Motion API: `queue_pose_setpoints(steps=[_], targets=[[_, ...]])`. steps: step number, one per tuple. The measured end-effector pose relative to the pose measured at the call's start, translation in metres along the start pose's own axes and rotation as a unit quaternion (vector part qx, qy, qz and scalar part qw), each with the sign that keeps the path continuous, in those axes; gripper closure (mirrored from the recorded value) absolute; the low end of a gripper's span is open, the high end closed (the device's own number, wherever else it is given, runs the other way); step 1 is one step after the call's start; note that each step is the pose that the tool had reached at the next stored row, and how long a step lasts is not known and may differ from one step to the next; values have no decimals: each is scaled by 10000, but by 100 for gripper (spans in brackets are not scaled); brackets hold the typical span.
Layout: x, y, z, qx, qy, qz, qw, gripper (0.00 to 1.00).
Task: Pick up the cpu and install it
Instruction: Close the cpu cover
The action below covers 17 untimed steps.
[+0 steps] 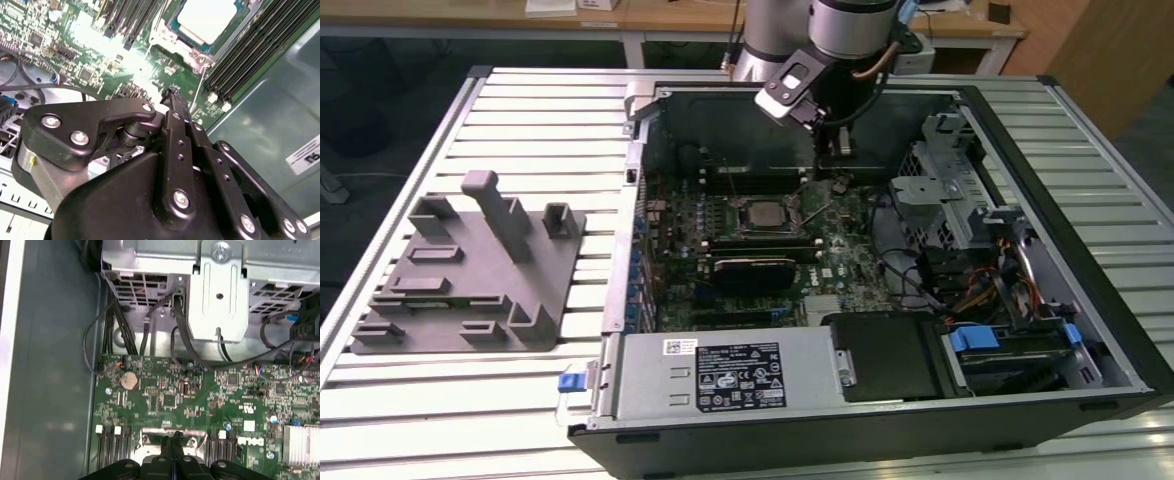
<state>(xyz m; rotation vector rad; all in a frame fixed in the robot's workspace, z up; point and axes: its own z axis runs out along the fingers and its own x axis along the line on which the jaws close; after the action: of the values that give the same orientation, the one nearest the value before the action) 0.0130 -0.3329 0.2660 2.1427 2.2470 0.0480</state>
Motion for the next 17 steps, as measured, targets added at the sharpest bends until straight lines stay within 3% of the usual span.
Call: queue_pose_setpoints(steps=[11, 17], targets=[[-6, 203, 13, 0, 0, 15, 10000, 89], [-8, 263, 53, 0, -3, 79, 10000, 89]])
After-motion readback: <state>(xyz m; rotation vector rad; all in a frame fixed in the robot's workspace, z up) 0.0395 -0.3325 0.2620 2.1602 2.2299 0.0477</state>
